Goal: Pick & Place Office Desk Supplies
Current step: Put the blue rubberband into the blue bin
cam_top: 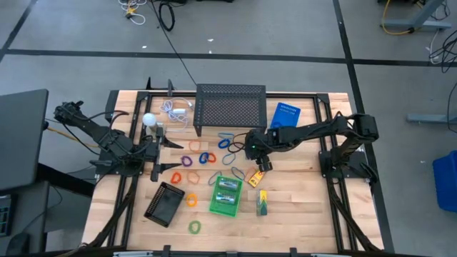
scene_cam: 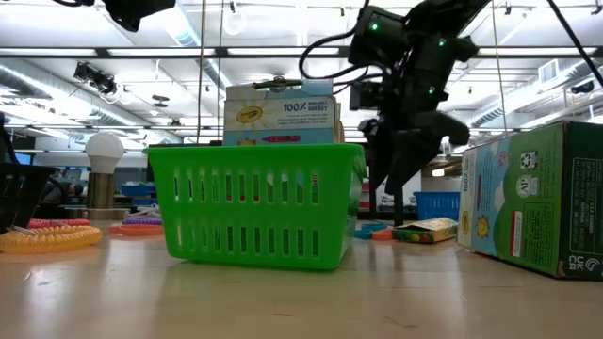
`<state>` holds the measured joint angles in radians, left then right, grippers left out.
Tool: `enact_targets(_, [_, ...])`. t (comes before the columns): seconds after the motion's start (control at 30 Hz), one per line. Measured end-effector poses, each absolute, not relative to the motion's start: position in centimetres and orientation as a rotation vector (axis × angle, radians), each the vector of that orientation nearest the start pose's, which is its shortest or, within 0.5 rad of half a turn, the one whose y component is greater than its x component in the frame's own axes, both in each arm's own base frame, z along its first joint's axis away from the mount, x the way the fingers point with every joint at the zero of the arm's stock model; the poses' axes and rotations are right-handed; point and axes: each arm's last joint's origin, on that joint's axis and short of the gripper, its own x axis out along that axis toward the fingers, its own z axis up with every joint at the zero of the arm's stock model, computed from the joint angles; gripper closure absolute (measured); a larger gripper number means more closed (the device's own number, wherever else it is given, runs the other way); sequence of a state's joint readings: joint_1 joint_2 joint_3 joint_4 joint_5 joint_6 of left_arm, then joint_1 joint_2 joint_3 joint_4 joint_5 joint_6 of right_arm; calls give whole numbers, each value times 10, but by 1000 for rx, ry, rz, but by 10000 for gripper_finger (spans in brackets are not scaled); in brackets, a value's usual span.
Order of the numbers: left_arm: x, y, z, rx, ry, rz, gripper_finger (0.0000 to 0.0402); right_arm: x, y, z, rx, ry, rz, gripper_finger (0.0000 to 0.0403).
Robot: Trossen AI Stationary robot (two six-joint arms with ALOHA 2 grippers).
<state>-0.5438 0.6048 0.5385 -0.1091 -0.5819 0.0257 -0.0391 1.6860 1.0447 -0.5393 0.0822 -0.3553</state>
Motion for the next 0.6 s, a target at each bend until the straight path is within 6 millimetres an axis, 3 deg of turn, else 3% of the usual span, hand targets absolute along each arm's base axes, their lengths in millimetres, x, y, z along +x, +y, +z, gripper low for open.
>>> enact_targets(0.2, [130,-60,282,113,139,39,118,325,-15,158,-351,1280,136,155])
enact_targets(0.43, [130,-60,282,110,138,40,118,335,-15,162,-389,1287,177,154])
enact_targets(0.6, [130,-60,282,112,144,42,118,335,-18,155,-394,1320,190,163])
